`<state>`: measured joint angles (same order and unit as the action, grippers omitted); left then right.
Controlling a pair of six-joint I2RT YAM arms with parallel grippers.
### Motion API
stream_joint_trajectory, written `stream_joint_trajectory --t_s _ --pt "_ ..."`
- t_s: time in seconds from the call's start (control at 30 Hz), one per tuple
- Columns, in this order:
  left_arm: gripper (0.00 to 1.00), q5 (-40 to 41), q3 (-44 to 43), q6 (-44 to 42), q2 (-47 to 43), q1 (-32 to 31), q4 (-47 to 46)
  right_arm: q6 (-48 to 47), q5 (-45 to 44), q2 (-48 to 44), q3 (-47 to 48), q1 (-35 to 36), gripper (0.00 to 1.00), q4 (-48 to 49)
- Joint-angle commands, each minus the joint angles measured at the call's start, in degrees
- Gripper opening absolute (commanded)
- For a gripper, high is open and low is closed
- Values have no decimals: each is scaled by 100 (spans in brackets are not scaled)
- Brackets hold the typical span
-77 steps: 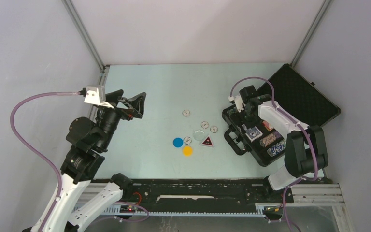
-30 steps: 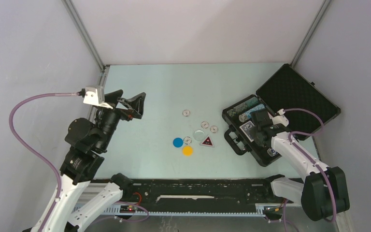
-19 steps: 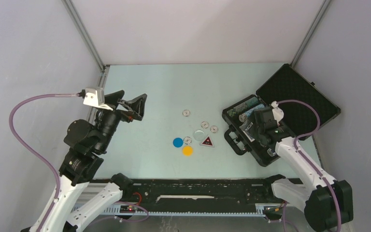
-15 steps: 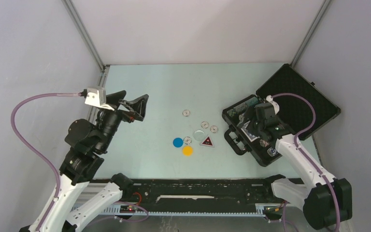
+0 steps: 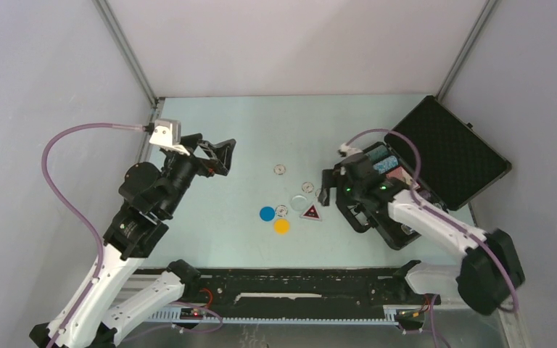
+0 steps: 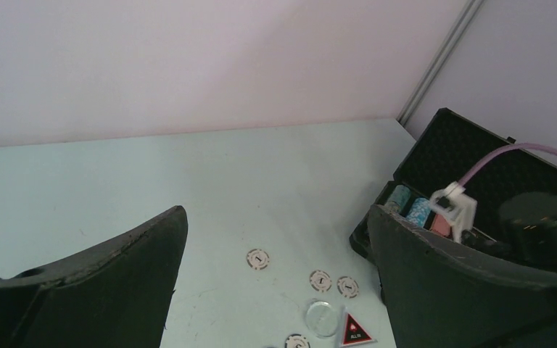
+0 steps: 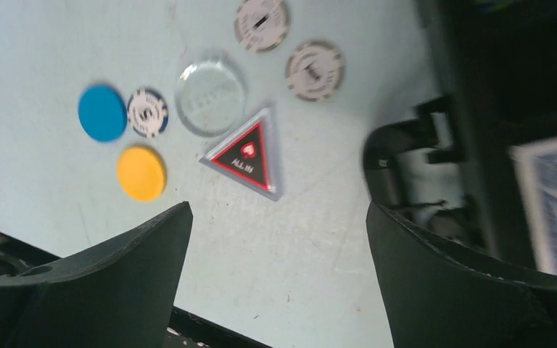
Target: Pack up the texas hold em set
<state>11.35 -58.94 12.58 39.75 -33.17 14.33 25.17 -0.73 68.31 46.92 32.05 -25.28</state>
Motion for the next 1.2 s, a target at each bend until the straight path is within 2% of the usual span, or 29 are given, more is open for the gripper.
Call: stream_joint_trajectory --t_s 0.0,0.43,0.77,1.0,1.17 --pt "100 71 142 -39 -4 -23 -123 -550 -163 894 453 567 100 41" --pt "100 242 157 -131 16 -23 -114 -1092 -890 2981 1757 1372 99 -551" --pt "100 100 140 -71 -26 -23 -114 -705 -909 3269 1870 1597 98 -583" --pt "100 139 143 -89 -102 -18 -117 72 -1118 3405 1989 1749 96 -481" --pt "100 89 161 -63 -108 -23 -132 663 -1387 3467 2024 1769 87 -563"
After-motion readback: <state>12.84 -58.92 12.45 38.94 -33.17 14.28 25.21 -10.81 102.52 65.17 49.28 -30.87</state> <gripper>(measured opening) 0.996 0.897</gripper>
